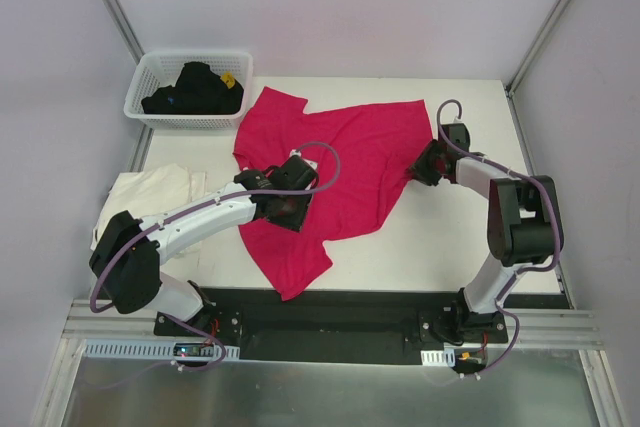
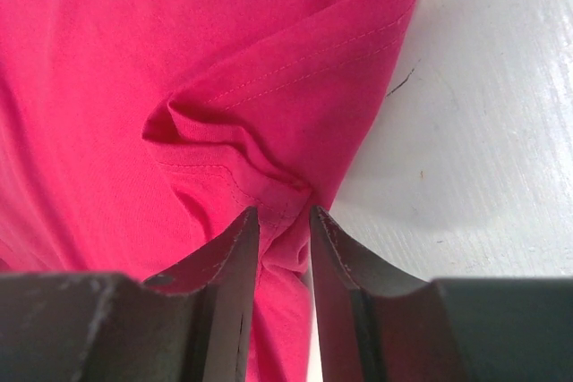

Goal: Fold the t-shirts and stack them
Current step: Grap the side of the flattened tshirt closest away from the robot with both arms

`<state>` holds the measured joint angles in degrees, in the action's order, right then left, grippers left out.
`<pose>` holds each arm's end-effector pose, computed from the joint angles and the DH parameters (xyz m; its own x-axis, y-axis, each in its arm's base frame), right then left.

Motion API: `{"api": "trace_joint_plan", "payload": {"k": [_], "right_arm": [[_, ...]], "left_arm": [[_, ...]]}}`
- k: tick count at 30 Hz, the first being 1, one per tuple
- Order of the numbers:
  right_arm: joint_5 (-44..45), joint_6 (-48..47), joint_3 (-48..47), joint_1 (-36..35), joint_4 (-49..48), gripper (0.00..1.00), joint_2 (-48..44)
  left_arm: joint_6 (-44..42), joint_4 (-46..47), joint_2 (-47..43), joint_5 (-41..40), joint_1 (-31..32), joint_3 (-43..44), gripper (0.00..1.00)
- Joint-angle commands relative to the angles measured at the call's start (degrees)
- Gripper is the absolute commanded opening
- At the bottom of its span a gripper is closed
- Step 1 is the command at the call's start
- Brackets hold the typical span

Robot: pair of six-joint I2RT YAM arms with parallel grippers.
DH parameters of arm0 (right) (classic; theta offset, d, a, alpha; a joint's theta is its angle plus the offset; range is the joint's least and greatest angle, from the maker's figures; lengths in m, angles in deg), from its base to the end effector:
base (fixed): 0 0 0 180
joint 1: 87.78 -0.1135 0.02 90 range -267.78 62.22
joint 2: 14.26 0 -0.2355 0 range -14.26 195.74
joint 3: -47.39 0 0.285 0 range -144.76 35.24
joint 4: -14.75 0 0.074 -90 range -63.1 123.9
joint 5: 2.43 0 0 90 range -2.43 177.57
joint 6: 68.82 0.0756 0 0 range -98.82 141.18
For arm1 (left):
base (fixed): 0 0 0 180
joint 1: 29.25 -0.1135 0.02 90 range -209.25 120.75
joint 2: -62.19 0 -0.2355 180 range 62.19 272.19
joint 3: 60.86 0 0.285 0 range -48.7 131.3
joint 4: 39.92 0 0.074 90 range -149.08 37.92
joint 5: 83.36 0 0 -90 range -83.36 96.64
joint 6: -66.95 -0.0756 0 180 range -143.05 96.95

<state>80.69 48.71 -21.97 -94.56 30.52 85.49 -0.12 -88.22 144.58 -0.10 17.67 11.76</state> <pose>0.4050 0.0573 0.0939 -0.7274 0.3756 -0.5743 0.1541 0.9049 0.3968 0.2445 -0.2485 0.1720 -0.8000 0.2890 -0.5259 0.4031 0.9080 -0.1143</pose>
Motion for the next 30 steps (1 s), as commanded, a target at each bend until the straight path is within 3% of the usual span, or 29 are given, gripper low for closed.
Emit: {"api": "trace_joint_plan", "payload": {"k": [1,7,18,24,30], "right_arm": [[-0.60,0.86,-1.32,-0.60,-1.51,0.32,0.98],[-0.51,0.95,-2.03,-0.77,-1.60,0.32,1.94],[-0.33,0.60,-2.99,-0.68,-1.07,0.13,2.12],[0.81,-0.02,-2.29,-0.68,-0.01,0.14,0.28],[0.81,-0.11,-2.29,-0.51,-0.01,0.22,0.80]], "left_arm": [[-1.41,0.11,0.05,-1.52,0.37,2.20,0.38],[-1.67,0.19,0.58,-1.52,0.46,2.37,0.38],[-2.11,0.19,1.90,-1.00,0.37,2.64,0.38],[-2.02,0.37,2.07,-0.12,0.37,2.46,0.38],[-1.76,0.28,1.81,-0.11,0.37,2.20,0.38]]}}
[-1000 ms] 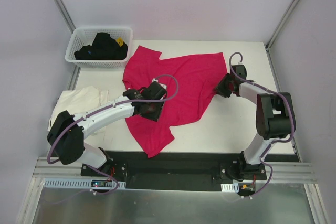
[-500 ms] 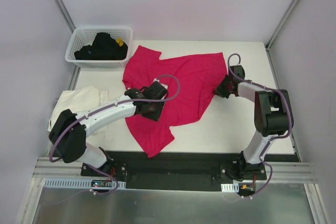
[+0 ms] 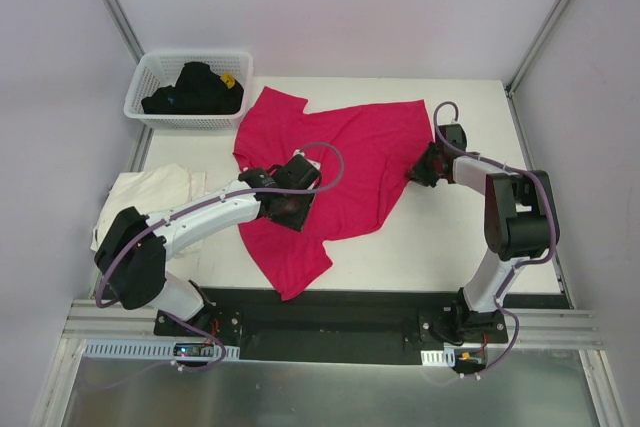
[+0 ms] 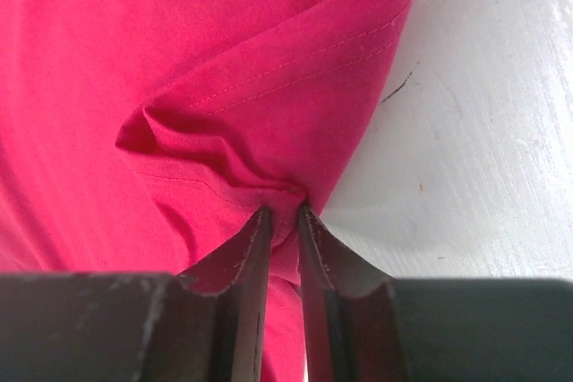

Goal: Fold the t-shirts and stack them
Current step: Grap the side of the flattened tshirt closest away from the robot with both arms

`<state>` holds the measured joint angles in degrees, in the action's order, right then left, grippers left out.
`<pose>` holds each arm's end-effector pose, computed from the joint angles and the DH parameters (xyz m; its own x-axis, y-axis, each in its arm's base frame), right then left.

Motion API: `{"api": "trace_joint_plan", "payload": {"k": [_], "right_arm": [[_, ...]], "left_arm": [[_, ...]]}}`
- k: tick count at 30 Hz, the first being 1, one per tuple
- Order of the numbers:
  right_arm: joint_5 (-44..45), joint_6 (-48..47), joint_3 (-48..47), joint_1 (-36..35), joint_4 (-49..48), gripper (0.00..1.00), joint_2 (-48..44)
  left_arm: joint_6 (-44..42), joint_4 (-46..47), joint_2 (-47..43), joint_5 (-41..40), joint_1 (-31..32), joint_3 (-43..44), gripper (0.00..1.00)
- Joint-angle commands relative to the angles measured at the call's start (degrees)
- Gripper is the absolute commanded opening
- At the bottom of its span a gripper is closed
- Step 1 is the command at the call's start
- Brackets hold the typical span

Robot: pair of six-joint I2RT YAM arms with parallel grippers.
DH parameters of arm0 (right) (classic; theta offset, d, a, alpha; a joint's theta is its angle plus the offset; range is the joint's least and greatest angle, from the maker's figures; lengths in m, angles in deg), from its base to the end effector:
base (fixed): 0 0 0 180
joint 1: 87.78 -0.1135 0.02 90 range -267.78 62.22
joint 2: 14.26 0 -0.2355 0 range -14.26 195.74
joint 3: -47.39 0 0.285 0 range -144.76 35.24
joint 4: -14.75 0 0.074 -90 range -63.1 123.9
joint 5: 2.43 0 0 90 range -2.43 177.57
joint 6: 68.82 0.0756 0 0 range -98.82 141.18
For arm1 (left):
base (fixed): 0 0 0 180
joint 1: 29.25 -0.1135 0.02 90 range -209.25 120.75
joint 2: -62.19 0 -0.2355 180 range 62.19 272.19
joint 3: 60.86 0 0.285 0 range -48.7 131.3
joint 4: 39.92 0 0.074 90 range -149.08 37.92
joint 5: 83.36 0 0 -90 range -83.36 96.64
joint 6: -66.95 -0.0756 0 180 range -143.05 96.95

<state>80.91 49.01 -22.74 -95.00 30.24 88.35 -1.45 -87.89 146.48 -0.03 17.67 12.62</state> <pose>0.4073 0.0604 0.0795 -0.7459 0.3729 -0.5519 0.1655 0.9064 0.3887 0.2481 -0.2524 0.1669 -0.7950 0.3148 -0.5185 0.4213 0.9016 -0.0985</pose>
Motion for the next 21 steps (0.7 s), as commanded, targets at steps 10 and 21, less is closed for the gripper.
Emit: {"api": "trace_joint_plan", "payload": {"k": [10,21], "right_arm": [[1.21,-1.03,-2.32,0.63,0.62,0.25,-2.06],[1.12,-1.56,-2.76,1.86,0.53,0.25,-1.45]], "left_arm": [[-0.69,-0.13,-0.09,0.00,0.37,1.87,0.38],[-1.04,-0.22,0.61,0.61,0.37,3.01,0.38]]}}
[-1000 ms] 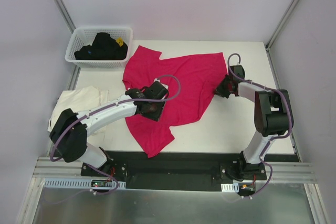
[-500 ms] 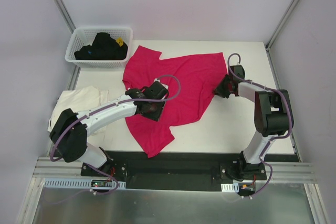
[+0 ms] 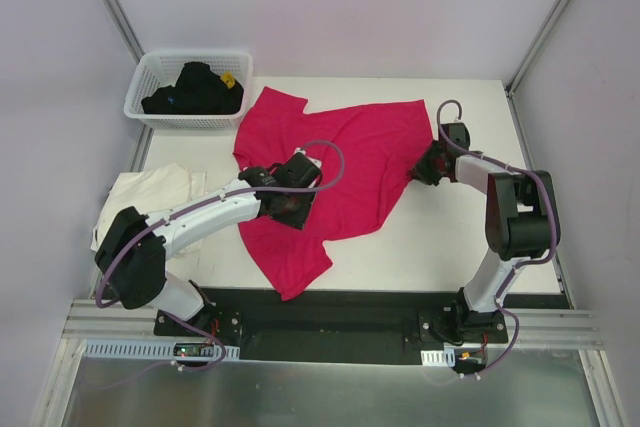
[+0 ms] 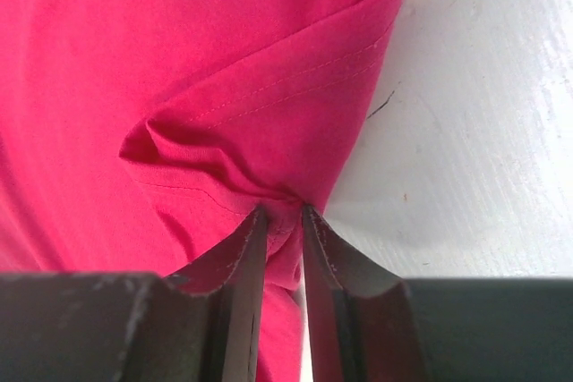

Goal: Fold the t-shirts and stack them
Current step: Grap the side of the flattened tshirt closest away from the robot with both arms

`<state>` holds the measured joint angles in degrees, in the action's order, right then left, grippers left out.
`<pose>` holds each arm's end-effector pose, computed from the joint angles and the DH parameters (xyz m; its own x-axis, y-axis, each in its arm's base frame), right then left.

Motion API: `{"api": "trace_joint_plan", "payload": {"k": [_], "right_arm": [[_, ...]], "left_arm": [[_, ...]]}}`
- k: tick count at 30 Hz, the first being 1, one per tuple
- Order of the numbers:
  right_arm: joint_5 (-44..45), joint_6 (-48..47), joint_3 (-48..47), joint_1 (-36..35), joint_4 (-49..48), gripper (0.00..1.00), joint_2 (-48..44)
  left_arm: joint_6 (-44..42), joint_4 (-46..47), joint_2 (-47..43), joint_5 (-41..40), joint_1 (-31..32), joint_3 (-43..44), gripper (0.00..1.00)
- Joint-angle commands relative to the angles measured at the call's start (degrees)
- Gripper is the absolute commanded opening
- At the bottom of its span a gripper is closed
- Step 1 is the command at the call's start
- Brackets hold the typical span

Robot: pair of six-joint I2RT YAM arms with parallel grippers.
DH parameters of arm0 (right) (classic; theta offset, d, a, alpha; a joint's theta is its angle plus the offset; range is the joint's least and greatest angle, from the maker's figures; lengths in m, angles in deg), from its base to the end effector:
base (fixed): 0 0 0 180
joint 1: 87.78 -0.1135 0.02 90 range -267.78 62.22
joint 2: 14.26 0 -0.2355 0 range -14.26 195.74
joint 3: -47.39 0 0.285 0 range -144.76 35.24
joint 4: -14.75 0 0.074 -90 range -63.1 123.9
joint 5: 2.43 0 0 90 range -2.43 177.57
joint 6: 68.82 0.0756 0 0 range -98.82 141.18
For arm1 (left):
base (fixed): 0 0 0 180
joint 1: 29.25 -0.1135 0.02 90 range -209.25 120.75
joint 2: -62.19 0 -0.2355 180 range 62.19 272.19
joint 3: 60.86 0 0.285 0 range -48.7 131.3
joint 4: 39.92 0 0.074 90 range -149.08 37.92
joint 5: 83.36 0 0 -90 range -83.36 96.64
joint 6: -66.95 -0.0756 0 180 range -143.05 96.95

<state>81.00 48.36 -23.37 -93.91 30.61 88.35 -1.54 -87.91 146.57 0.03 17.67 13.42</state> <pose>0.4105 0.0528 0.0826 -0.7377 0.3772 -0.5599 0.1735 0.9075 0.3827 0.2497 -0.2543 0.1713 -0.7902 0.3118 -0.5276 0.4238 0.8999 -0.1029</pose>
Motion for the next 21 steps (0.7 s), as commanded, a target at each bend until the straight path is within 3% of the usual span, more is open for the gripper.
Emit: {"api": "trace_joint_plan", "payload": {"k": [1,9,21], "right_arm": [[1.03,-0.90,-2.21,0.86,0.16,0.25,-1.18],[0.24,-0.72,-1.95,0.77,-0.72,0.24,-0.22],[0.24,-0.64,-1.60,0.94,-0.54,0.01,-1.79]], "left_arm": [[-0.95,-0.11,0.44,0.55,0.37,2.29,0.38],[-1.04,-0.11,0.79,0.55,0.37,2.38,0.38],[-0.60,-0.20,1.05,1.16,0.46,2.03,0.38]]}}
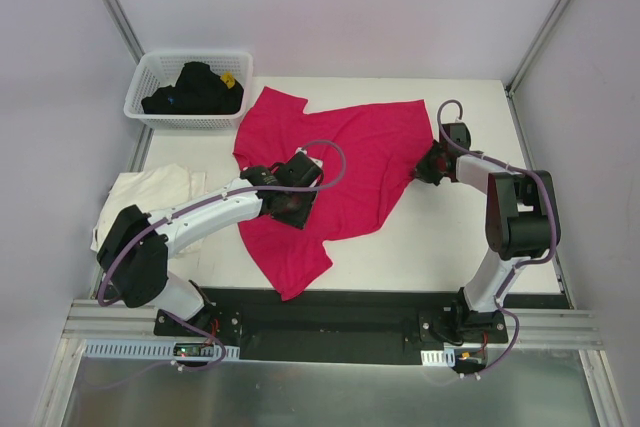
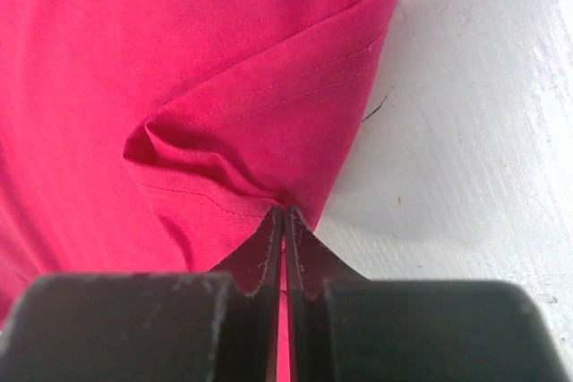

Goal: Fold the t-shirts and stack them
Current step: Grap the side of the flattened tshirt closest away from the robot with both arms

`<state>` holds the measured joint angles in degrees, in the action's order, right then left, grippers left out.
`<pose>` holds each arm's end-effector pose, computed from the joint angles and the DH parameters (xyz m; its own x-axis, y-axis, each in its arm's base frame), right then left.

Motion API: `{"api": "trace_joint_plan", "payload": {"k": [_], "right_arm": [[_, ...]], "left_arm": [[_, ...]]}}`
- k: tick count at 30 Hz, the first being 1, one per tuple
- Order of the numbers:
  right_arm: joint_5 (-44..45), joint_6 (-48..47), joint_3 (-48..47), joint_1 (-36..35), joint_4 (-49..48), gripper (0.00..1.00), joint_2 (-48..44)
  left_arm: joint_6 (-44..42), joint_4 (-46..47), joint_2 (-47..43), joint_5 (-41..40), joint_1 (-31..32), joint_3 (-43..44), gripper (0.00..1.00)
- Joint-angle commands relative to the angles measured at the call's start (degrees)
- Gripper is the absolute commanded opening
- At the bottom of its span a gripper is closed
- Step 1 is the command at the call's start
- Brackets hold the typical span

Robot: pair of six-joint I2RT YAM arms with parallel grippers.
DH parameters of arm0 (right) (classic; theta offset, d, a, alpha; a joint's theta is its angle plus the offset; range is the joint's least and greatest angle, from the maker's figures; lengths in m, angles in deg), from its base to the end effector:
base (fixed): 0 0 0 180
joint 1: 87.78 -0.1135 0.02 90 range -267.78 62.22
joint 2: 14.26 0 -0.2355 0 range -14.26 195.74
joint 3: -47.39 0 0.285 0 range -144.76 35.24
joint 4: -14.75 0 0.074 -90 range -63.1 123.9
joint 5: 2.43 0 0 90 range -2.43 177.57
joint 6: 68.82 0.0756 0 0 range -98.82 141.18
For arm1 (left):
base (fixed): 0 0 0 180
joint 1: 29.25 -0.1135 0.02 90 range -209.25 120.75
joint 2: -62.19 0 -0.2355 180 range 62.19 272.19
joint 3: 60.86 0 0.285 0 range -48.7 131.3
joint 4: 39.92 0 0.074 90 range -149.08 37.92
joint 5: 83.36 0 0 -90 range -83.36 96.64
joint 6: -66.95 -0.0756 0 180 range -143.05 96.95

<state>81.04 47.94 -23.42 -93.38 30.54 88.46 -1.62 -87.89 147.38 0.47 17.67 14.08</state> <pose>0.4113 0.0490 0.0823 -0.7352 0.3774 -0.5631 0.1769 0.9087 0.3781 0.2513 -0.2569 0.1707 -0.7917 0.3148 -0.5236 0.4278 0.8975 -0.1074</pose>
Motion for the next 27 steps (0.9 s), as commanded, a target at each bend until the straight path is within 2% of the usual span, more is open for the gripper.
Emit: {"api": "trace_joint_plan", "payload": {"k": [1,6,18,27], "right_arm": [[0.28,-0.22,-1.46,0.33,-0.56,0.01,-2.34],[1.25,-0.05,0.37,0.42,0.23,0.01,-6.03],[1.51,1.10,10.48,0.25,3.47,0.01,-23.16],[6.08,-0.75,15.76,-0.81,14.63,0.01,-41.33]], "left_arm": [[-0.51,-0.22,0.07,0.81,0.37,1.20,0.38],[0.19,-0.13,-1.60,0.37,0.46,-0.12,0.38],[1.95,0.30,-6.43,0.29,0.63,-3.72,0.37],[2.04,0.48,-10.92,0.55,0.72,-5.39,0.37]]}}
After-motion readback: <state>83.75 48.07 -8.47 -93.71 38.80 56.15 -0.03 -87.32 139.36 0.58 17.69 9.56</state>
